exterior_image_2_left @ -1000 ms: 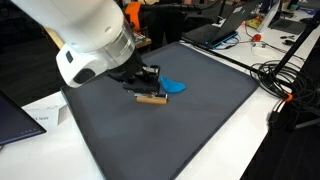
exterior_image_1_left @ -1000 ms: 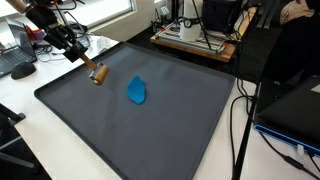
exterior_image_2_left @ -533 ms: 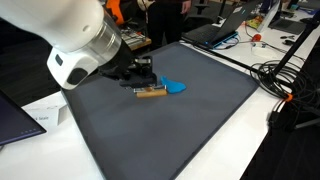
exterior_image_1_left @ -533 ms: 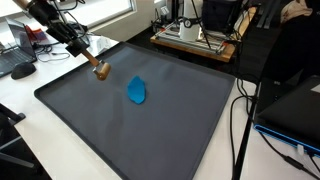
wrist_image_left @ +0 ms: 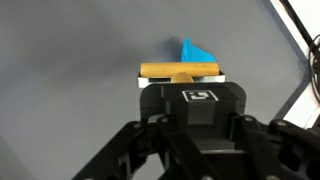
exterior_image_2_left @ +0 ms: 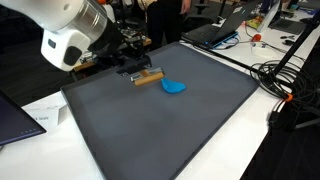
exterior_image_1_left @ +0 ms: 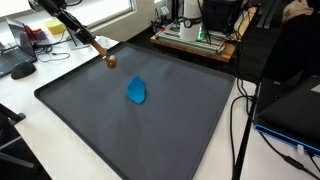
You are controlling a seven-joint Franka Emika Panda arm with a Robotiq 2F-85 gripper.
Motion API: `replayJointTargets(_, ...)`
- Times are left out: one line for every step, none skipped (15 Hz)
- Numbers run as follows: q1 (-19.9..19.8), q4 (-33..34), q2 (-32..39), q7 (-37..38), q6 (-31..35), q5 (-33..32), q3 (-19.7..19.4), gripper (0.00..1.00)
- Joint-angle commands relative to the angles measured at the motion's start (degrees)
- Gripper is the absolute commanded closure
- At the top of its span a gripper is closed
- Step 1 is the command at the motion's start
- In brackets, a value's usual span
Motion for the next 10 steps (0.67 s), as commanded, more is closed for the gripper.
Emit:
replayJointTargets(-0.9, -13.8, -9.7, -5.9, 7.2, 4.6, 0.8, 0.78)
replayJointTargets(0.0, -4.9, -3.4, -2.6, 3.7, 1.8, 0.0, 0.53)
replayJointTargets(1.5, -6.6, -4.7, -4.2, 4.3, 3.5, -2.3, 0.53)
replayJointTargets(1.6, -8.3, -5.9, -4.8, 4.9, 3.7, -2.4, 0.53)
replayJointTargets(1.7, -9.5, -6.7, -5.2, 5.2, 3.7, -2.5, 0.53)
replayJointTargets(1.8, -10.2, -7.2, -5.3, 5.4, 3.7, -2.5, 0.53)
replayJointTargets(1.8, -10.5, -7.3, -5.4, 5.5, 3.7, -2.6, 0.53)
replayJointTargets(1.8, -10.6, -7.3, -5.5, 5.6, 3.7, -2.6, 0.53)
replayJointTargets(1.8, -10.7, -7.3, -5.5, 5.7, 3.7, -2.6, 0.78)
replayJointTargets(2.3, -12.4, -8.1, -5.1, 7.8, 4.5, -2.7, 0.78)
